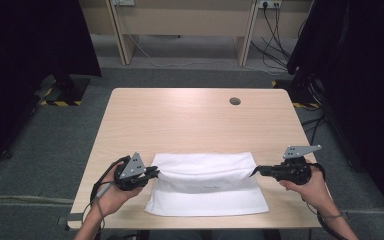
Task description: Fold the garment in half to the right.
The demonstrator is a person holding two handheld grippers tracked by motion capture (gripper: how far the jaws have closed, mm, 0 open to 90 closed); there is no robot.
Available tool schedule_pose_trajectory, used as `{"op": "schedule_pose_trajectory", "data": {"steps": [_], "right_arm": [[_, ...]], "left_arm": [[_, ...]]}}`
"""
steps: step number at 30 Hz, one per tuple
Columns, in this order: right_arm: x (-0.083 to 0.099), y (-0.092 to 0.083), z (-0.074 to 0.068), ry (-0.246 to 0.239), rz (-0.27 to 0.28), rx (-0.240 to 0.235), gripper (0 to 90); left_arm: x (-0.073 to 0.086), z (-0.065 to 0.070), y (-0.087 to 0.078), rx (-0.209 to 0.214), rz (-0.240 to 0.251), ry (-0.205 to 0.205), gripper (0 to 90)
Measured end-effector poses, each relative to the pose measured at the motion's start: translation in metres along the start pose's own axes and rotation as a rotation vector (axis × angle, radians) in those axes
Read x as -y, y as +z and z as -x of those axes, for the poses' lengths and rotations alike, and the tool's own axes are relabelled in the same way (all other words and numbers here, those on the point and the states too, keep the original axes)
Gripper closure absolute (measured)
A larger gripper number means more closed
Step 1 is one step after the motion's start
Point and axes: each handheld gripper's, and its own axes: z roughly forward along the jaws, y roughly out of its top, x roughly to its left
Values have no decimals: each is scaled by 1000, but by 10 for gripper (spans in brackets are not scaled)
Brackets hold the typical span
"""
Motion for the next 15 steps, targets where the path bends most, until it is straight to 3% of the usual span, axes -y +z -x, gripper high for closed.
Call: {"op": "schedule_pose_trajectory", "data": {"steps": [15], "right_arm": [[6, -5, -6, -6, 1, -3, 854]], "left_arm": [[-1, 5, -5, -2, 0, 18, 813]]}}
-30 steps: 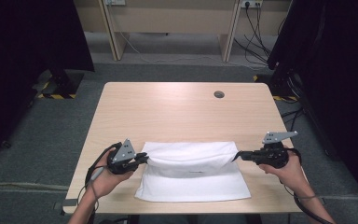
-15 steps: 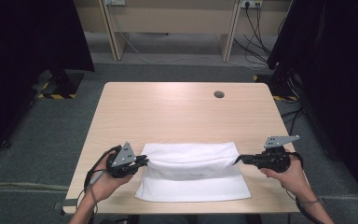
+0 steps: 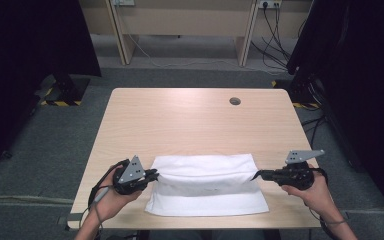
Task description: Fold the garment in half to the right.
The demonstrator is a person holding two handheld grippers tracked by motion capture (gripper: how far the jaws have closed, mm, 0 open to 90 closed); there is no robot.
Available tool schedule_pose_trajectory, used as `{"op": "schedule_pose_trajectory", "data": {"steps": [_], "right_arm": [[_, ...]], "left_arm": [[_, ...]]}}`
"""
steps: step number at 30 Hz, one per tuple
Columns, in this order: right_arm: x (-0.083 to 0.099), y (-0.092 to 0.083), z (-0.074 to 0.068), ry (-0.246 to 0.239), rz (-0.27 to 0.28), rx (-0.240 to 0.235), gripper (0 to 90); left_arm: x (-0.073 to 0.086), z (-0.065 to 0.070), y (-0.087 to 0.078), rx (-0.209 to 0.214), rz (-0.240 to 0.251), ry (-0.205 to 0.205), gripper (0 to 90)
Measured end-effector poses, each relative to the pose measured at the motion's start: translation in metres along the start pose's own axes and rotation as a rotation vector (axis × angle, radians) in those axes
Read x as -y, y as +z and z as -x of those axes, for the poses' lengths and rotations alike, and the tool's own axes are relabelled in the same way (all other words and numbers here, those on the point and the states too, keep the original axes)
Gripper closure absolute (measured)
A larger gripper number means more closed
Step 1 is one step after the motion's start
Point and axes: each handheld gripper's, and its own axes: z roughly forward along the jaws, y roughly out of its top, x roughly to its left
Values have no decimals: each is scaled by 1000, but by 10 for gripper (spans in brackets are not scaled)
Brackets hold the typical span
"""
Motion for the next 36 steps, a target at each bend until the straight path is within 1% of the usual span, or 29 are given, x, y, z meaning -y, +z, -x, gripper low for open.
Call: {"op": "schedule_pose_trajectory", "data": {"steps": [15, 22, 36], "right_arm": [[6, -5, -9, -13, -6, -6, 854], [12, -6, -12, -9, -5, -10, 854], [20, -9, -19, -10, -5, -18, 854]], "left_arm": [[3, 10, -7, 1, 6, 7, 812], [4, 14, -9, 6, 2, 13, 811], [10, 23, -13, 13, 7, 9, 810]]}}
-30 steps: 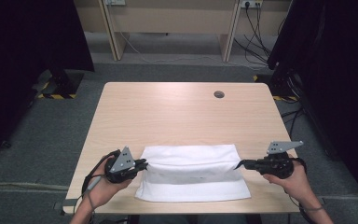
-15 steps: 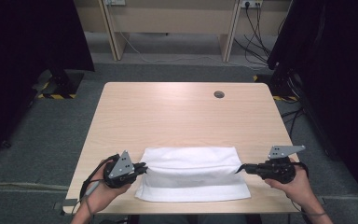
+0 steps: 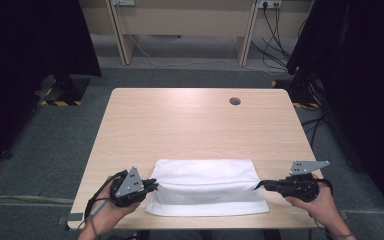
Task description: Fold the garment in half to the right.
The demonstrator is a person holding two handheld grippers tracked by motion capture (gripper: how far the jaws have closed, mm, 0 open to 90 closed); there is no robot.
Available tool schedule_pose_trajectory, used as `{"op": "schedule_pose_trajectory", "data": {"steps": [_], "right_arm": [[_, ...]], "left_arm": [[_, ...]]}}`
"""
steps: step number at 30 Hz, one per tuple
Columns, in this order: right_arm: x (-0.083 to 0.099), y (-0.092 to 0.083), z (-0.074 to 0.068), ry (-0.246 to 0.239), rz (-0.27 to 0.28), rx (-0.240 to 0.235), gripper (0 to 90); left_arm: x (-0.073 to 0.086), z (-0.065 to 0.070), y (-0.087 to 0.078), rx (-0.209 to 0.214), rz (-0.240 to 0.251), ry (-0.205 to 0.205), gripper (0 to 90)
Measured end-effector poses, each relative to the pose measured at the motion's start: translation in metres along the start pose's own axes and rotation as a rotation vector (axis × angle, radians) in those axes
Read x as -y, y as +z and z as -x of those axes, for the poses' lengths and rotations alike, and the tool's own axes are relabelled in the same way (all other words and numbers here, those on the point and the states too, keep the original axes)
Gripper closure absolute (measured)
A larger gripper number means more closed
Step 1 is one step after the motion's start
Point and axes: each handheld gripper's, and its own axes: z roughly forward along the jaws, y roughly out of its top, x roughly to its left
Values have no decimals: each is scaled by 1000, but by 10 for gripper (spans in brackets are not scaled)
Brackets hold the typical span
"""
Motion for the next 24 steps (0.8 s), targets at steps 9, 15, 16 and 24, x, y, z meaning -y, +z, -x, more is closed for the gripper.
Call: {"op": "schedule_pose_trajectory", "data": {"steps": [9, 15, 16, 24], "right_arm": [[3, -3, -4, -4, -2, -2, 854], [5, -5, -6, -4, 1, -3, 853], [5, -5, -6, -5, 0, -3, 854], [10, -5, -8, 2, 0, -5, 853]], "left_arm": [[1, 4, -2, 5, -2, 2, 809], [3, 8, -3, 12, -8, 4, 807], [3, 8, -3, 12, -7, 3, 806], [6, 12, -1, 19, -20, 7, 805]]}}
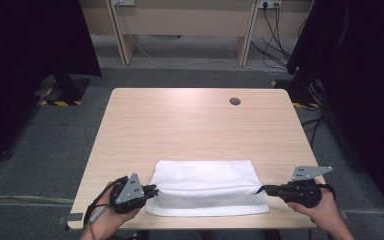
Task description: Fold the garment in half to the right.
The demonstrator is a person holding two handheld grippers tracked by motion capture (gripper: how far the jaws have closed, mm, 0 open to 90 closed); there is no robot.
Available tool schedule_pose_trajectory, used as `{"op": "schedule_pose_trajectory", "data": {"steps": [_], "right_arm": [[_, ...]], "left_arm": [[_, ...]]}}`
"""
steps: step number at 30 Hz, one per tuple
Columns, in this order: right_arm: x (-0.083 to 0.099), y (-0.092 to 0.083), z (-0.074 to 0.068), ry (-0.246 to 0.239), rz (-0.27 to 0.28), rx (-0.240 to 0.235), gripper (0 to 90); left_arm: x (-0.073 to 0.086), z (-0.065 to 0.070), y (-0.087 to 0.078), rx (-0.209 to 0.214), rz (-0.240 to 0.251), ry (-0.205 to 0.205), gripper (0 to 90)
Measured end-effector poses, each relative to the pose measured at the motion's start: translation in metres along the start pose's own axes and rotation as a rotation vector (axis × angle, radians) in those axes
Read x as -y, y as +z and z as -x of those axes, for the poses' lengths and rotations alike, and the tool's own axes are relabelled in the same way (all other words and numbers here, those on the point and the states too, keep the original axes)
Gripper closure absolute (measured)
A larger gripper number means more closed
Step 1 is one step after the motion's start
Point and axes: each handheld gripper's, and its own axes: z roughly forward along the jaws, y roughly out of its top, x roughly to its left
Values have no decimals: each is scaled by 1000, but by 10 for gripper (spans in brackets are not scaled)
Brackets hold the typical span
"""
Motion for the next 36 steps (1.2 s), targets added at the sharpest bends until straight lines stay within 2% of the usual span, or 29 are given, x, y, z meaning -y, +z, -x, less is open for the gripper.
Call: {"op": "schedule_pose_trajectory", "data": {"steps": [27, 36], "right_arm": [[11, 4, -2, 10, -16, -7, 853], [18, 11, -3, -1, -59, -9, 837]], "left_arm": [[10, 7, 7, 29, -24, -15, 799], [15, 9, 12, 50, -50, -25, 780]]}}
